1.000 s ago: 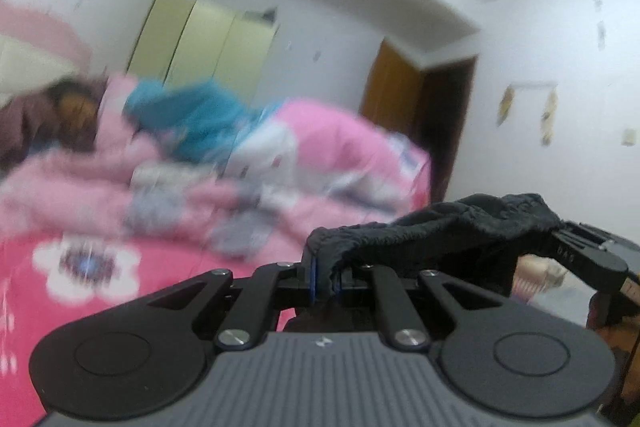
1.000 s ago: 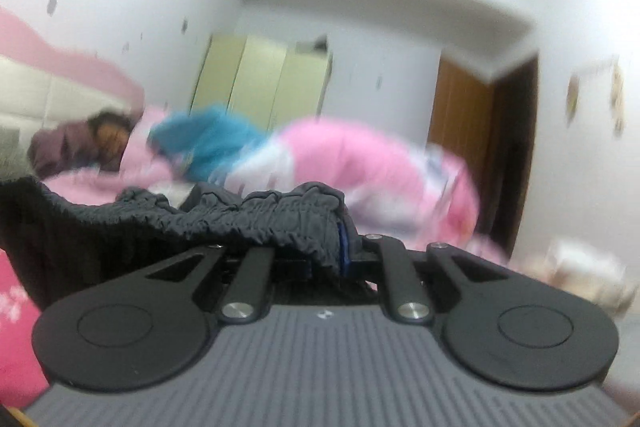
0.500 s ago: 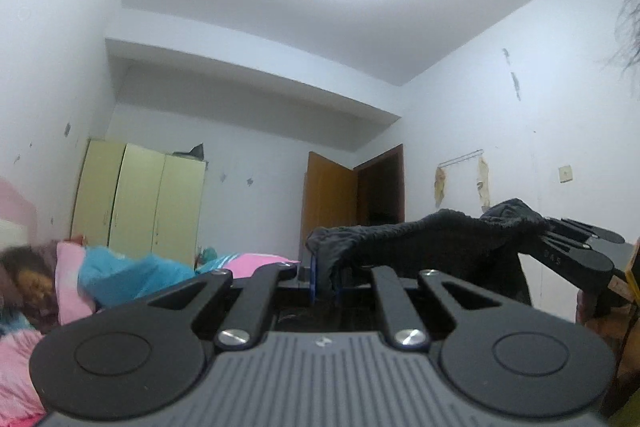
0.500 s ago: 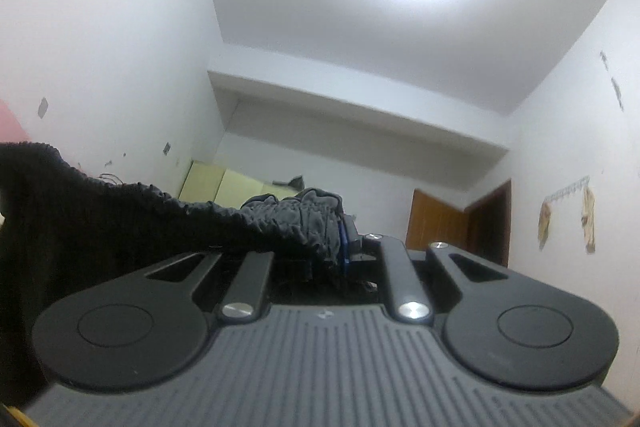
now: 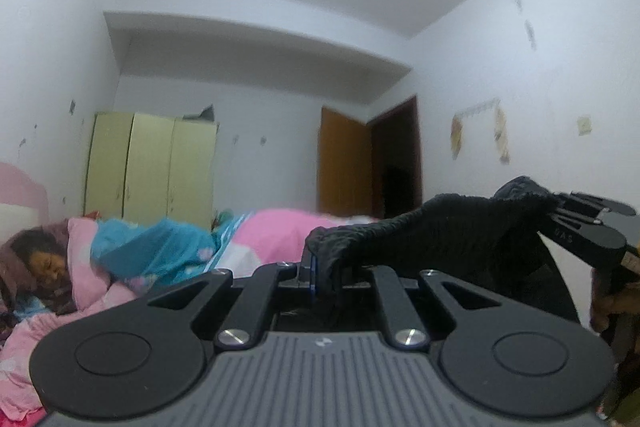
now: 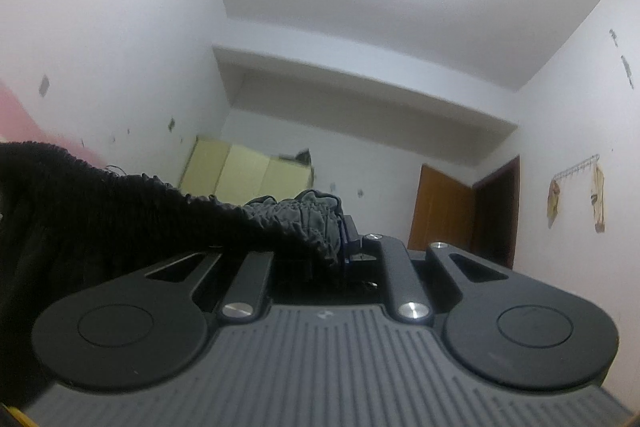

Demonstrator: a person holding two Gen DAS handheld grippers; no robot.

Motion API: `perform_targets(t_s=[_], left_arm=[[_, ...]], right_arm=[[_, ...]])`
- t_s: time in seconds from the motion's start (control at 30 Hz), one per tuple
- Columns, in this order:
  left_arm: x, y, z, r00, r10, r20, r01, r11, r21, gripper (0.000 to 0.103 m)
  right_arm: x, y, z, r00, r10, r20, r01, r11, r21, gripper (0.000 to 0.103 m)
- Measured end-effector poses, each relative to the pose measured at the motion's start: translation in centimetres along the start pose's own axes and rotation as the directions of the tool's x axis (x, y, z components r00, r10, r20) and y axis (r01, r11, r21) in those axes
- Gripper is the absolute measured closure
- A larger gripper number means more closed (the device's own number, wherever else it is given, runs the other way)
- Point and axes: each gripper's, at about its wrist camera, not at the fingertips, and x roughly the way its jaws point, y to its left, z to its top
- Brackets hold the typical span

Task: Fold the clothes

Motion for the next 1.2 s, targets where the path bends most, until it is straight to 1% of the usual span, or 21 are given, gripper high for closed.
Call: perform_targets(t_s=[0.1, 0.17, 0.23, 0.33, 0.4, 0.43, 0.47, 0.53, 0.57, 0.7, 0.8, 0.83, 0.9, 0.93, 0.97, 1.0, 1.07, 1.1, 1.13, 1.17, 1.2], left_arm=[[3.7, 1.4, -1.9, 0.996, 0.028, -0.086, -0.027, 1.000, 0.009, 0.094], [6.9, 2.3, -3.7, 0.986, 0.043, -0.159, -0.041, 0.999, 0.016, 0.094], [10.0, 3.4, -5.8, 0.970, 0.055, -0.237, -0.050, 0.998, 0.025, 0.094], [14.6, 5.6, -9.7, 0.930, 0.062, -0.363, -0.058, 0.998, 0.020, 0.094], [18.3, 6.1, -12.9, 0.897, 0.072, -0.436, -0.068, 0.997, 0.025, 0.094], [19.7, 6.9, -14.5, 0.879, 0.073, -0.471, -0.072, 0.997, 0.021, 0.094], [21.0, 7.7, -16.2, 0.860, 0.073, -0.506, -0.075, 0.997, 0.017, 0.094], [24.2, 8.7, -19.2, 0.821, 0.075, -0.566, -0.081, 0.997, 0.015, 0.094], [25.5, 9.4, -20.6, 0.805, 0.075, -0.588, -0.083, 0.996, 0.013, 0.094], [30.9, 12.2, -26.2, 0.735, 0.072, -0.675, -0.092, 0.996, 0.006, 0.093], [33.5, 13.3, -29.6, 0.680, 0.054, -0.731, -0.100, 0.995, -0.020, 0.092], [34.0, 13.6, -30.7, 0.663, 0.050, -0.747, -0.108, 0.994, -0.029, 0.089], [34.7, 14.4, -32.4, 0.630, 0.043, -0.775, -0.128, 0.991, -0.049, 0.085], [34.9, 14.8, -33.1, 0.616, 0.039, -0.787, -0.140, 0.988, -0.061, 0.080], [34.9, 15.4, -33.5, 0.616, 0.019, -0.787, -0.150, 0.984, -0.094, 0.077], [34.9, 16.0, -33.8, 0.617, -0.001, -0.787, -0.159, 0.979, -0.126, 0.076], [34.8, 17.1, -33.8, 0.626, -0.044, -0.779, -0.162, 0.969, -0.185, 0.073], [34.8, 17.5, -33.7, 0.630, -0.054, -0.774, -0.169, 0.964, -0.205, 0.067], [34.8, 18.0, -33.6, 0.635, -0.064, -0.770, -0.176, 0.958, -0.224, 0.058], [34.7, 18.5, -33.5, 0.640, -0.074, -0.765, -0.184, 0.952, -0.245, 0.053], [34.5, 19.0, -33.4, 0.648, -0.087, -0.757, -0.201, 0.939, -0.280, 0.047]], right_arm=[[3.2, 0.3, -3.0, 0.996, 0.012, -0.085, -0.013, 1.000, -0.012, 0.092], [6.1, 0.8, -5.4, 0.987, 0.025, -0.156, -0.028, 0.999, -0.015, 0.092], [9.1, 1.3, -7.9, 0.973, 0.040, -0.229, -0.045, 0.999, -0.015, 0.092], [13.5, 2.3, -13.3, 0.929, 0.079, -0.361, -0.084, 0.996, 0.002, 0.092], [16.3, 3.2, -16.9, 0.890, 0.106, -0.444, -0.109, 0.994, 0.018, 0.092], [17.4, 4.5, -18.7, 0.867, 0.123, -0.482, -0.123, 0.992, 0.032, 0.092], [18.9, 4.9, -20.5, 0.842, 0.138, -0.522, -0.134, 0.990, 0.045, 0.093], [21.7, 5.8, -24.0, 0.783, 0.168, -0.599, -0.152, 0.985, 0.077, 0.093], [23.0, 6.2, -25.7, 0.752, 0.182, -0.634, -0.159, 0.983, 0.094, 0.093], [25.5, 8.4, -30.9, 0.635, 0.223, -0.739, -0.171, 0.974, 0.147, 0.092], [27.9, 9.8, -35.8, 0.547, 0.253, -0.798, -0.183, 0.966, 0.181, 0.092], [28.6, 10.3, -37.5, 0.520, 0.262, -0.813, -0.187, 0.964, 0.190, 0.091], [29.6, 11.2, -40.1, 0.483, 0.270, -0.833, -0.199, 0.960, 0.195, 0.090], [29.8, 11.1, -40.7, 0.475, 0.276, -0.836, -0.204, 0.958, 0.200, 0.087], [30.1, 11.1, -41.3, 0.467, 0.282, -0.838, -0.209, 0.956, 0.205, 0.085], [30.3, 11.0, -41.9, 0.459, 0.288, -0.840, -0.213, 0.954, 0.210, 0.079], [30.9, 10.5, -42.3, 0.448, 0.295, -0.844, -0.210, 0.952, 0.222, 0.062], [31.3, 10.2, -42.3, 0.443, 0.297, -0.846, -0.204, 0.952, 0.228, 0.047], [31.8, 9.7, -42.3, 0.436, 0.301, -0.848, -0.195, 0.952, 0.238, 0.034], [32.1, 9.1, -42.3, 0.427, 0.316, -0.847, -0.186, 0.948, 0.260, 0.029], [32.4, 8.6, -42.3, 0.420, 0.333, -0.844, -0.174, 0.942, 0.285, 0.020]])
